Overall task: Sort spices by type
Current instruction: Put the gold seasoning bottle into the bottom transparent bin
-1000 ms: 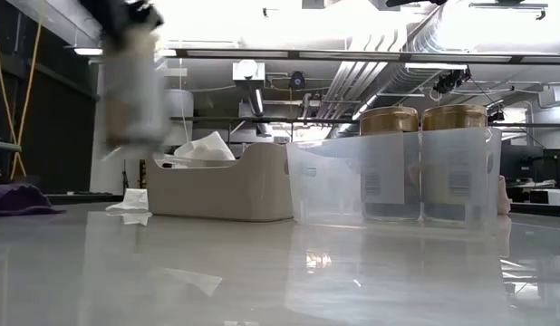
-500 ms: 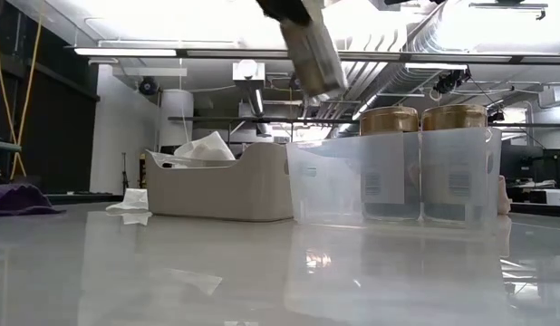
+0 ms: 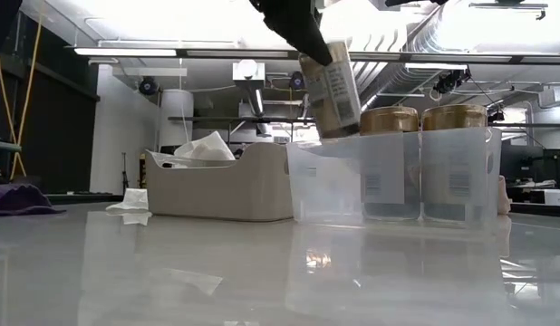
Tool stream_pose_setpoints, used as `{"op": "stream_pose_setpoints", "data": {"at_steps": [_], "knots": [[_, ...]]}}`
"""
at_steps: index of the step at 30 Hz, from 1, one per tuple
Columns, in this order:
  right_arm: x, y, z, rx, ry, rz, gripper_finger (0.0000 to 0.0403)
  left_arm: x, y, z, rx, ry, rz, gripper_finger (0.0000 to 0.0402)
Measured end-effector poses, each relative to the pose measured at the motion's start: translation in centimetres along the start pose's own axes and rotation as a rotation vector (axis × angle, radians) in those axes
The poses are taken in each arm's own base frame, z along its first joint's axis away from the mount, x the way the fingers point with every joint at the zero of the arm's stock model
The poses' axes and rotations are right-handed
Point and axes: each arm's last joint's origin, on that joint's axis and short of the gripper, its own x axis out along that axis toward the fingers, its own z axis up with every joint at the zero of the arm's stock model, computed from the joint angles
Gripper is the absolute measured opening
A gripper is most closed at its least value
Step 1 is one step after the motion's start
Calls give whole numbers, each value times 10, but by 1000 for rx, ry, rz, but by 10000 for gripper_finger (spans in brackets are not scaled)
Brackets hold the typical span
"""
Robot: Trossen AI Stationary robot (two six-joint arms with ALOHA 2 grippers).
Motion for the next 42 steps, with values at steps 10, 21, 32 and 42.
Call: {"op": "stream_pose_setpoints", "data": {"at_steps": [10, 21, 32, 42], "knots": [[0, 0, 0, 1, 0, 0, 378, 25, -10, -6, 13, 58, -102, 235], [0, 0, 0, 1, 1, -1, 378, 49, -16, -11, 45, 97, -160, 253], [0, 0, 0, 1, 1, -1, 378, 55, -19, -12, 44, 94, -197, 283], [0, 0, 0, 1, 1, -1, 378, 56, -15, -9, -43, 62, -180, 284]]}}
